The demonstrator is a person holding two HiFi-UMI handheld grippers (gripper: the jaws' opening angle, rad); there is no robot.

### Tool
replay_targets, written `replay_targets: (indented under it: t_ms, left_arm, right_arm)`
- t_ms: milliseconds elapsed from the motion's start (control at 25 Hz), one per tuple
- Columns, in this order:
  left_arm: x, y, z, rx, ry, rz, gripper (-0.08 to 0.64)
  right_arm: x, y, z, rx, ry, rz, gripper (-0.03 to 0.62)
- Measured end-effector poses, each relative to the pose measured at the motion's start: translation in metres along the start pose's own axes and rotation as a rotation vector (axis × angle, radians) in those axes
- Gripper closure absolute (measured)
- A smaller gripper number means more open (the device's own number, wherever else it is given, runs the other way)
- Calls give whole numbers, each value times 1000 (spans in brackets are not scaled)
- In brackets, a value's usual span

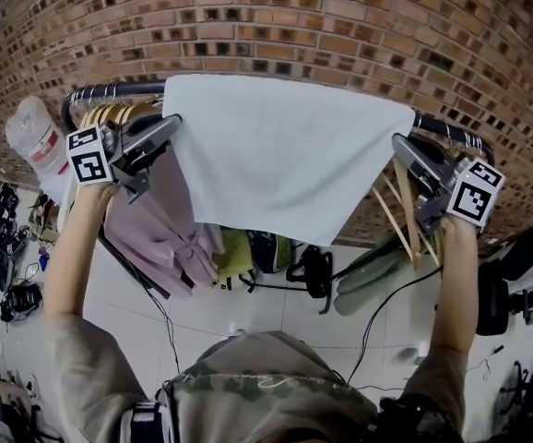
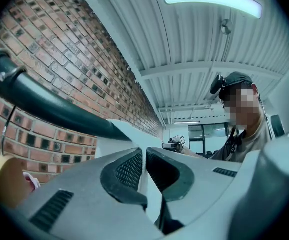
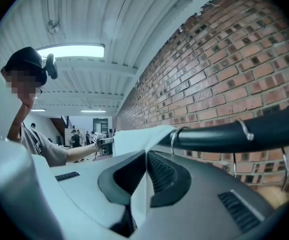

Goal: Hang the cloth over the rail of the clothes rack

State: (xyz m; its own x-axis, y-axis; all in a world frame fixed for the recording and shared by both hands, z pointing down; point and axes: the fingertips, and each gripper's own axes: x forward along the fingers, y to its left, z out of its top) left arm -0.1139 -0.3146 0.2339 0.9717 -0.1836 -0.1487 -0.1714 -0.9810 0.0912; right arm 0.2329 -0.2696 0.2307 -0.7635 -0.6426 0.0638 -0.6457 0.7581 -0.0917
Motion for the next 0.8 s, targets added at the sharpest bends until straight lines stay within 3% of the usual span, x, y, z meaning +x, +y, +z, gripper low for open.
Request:
replay_targets:
  t_ms: [200,440,560,800]
  left_arm:
    - [0,-2,8,24,-2,-3,540]
    - [3,-7,19,67,31,-16,540]
    - [7,-10,14,44,39,-27,540]
    - [9,1,-7,40,106,33,540]
  right_arm:
    - [-7,1,21,8,-38,3,572]
    - [-11,-8,46,-12,-16,-29,572]
    - [-13,-12,49,37,-9,-17,572]
    - [-10,-11,51,151,-53,47,572]
